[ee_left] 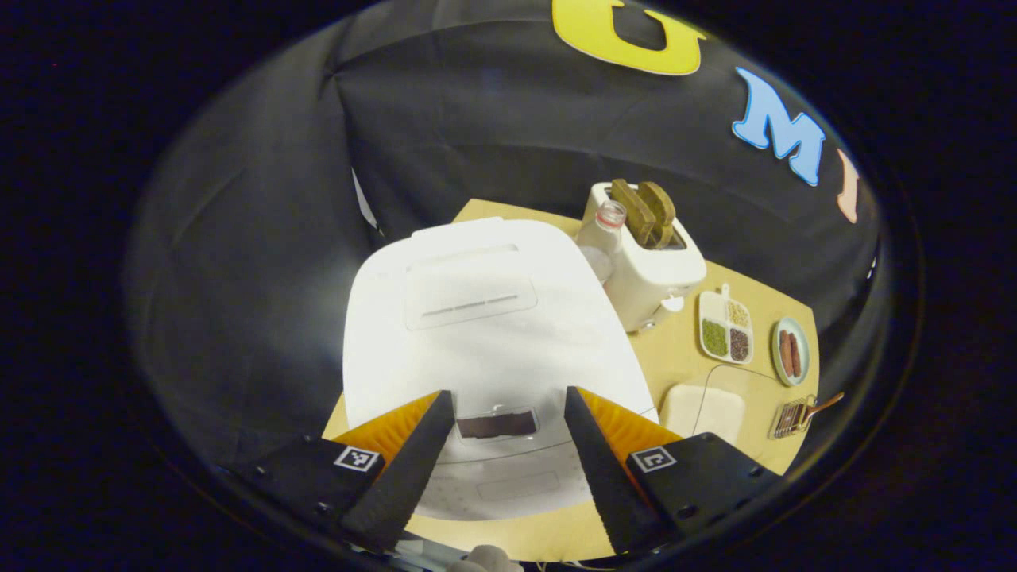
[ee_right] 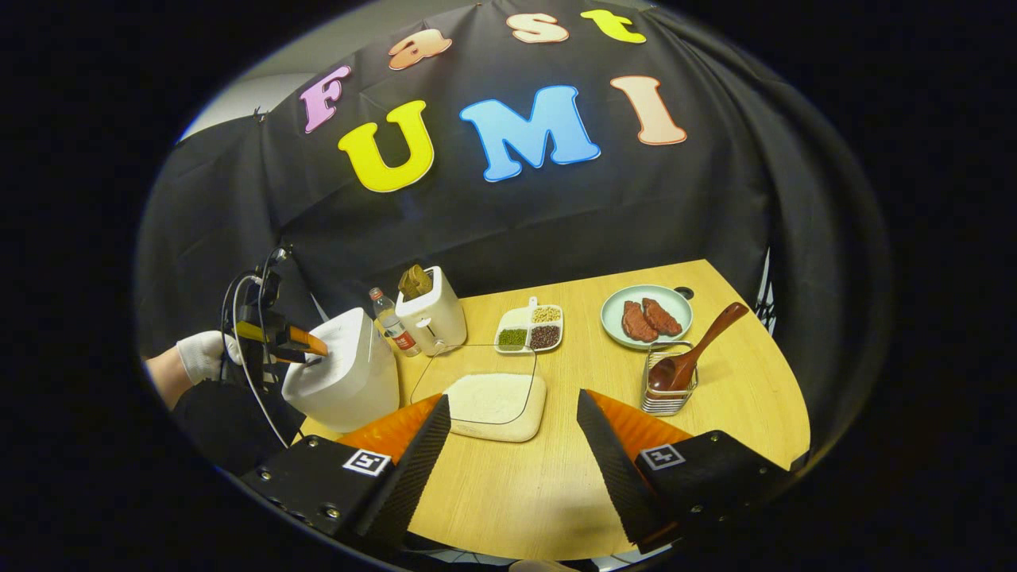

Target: Close the left gripper, press the button to open the rice cooker; take a wooden spoon from the chopstick holder with the right hand, scoop a spoonful of rice and pour it into the rice cooker, then put the wooden spoon back into the chopstick holder.

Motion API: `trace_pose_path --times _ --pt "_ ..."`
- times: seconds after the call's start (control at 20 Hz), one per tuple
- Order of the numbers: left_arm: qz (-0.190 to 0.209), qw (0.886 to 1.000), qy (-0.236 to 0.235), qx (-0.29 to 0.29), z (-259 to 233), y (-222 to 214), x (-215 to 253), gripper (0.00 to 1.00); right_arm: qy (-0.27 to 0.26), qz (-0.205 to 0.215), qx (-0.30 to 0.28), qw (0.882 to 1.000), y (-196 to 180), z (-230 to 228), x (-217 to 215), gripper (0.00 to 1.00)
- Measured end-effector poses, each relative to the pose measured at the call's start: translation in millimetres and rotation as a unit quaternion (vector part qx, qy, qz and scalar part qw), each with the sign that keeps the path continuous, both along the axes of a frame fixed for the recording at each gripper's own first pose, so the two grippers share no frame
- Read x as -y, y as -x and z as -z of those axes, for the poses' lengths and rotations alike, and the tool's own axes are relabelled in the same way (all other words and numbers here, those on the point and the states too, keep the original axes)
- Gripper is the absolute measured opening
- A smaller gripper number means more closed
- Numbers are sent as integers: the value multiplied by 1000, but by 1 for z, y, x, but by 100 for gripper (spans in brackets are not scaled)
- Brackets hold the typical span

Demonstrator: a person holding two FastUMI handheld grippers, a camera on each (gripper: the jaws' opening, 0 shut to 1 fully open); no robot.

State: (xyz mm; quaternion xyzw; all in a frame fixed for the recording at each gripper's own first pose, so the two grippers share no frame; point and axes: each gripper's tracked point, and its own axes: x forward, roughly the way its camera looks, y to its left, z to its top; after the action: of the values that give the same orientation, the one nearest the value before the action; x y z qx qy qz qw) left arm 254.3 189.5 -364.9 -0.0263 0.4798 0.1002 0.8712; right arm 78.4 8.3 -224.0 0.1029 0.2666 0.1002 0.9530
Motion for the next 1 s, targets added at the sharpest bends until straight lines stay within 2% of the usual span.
trace_pose_path --times 0.1,0.15,0.2,0.4,0.5,0.65,0.85,1.0 --pt "16 999 -24 44 -31 -7 7 95 3 0 7 1000 -1 -6 1 98" --pt "23 997 -26 71 -51 -12 18 100 2 0 8 1000 -2 -7 0 98" --pt "25 994 -27 102 -75 -16 28 98 3 -1 10 1000 -3 -10 0 98" --pt "50 971 -46 228 -174 -3 63 96 6 4 31 999 -8 -28 1 98" --pt "63 954 -51 289 -218 17 90 96 14 10 51 999 -10 -43 4 98" --pt "73 914 -76 392 -287 49 114 97 27 23 96 995 -15 -69 8 98" --pt "92 868 -105 476 -346 108 139 98 59 39 170 983 -16 -113 9 98" --pt "100 852 -100 504 -377 152 152 97 74 61 224 970 -13 -144 13 98"
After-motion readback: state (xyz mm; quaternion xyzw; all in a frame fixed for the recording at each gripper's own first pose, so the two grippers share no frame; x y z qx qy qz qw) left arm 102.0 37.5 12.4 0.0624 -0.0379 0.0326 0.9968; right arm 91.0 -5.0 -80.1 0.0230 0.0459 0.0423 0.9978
